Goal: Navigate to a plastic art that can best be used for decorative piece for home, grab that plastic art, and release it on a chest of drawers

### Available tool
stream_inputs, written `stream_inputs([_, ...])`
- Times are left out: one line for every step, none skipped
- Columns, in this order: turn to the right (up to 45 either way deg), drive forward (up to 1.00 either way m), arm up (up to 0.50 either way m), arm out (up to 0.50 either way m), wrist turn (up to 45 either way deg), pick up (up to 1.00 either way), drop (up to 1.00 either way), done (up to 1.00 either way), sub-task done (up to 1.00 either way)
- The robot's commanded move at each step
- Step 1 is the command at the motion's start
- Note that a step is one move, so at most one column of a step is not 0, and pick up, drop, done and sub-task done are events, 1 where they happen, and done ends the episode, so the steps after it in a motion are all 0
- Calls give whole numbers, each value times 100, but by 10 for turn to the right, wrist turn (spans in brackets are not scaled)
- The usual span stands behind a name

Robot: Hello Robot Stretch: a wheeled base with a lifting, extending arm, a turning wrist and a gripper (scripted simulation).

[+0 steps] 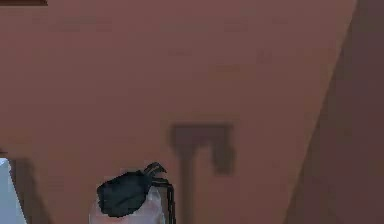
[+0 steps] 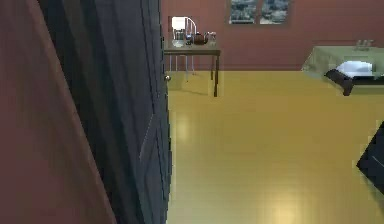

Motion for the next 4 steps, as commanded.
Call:
stream_inputs([-450, 0, 0, 0, 0, 0, 0, 0, 0])
stream_inputs([-450, 0, 0, 0, 0, 0, 0, 0, 0])
stream_inputs([-450, 0, 0, 0, 0, 0, 0, 0, 0])
stream_inputs([-270, 0, 0, 0, 0, 0, 0, 0, 0])
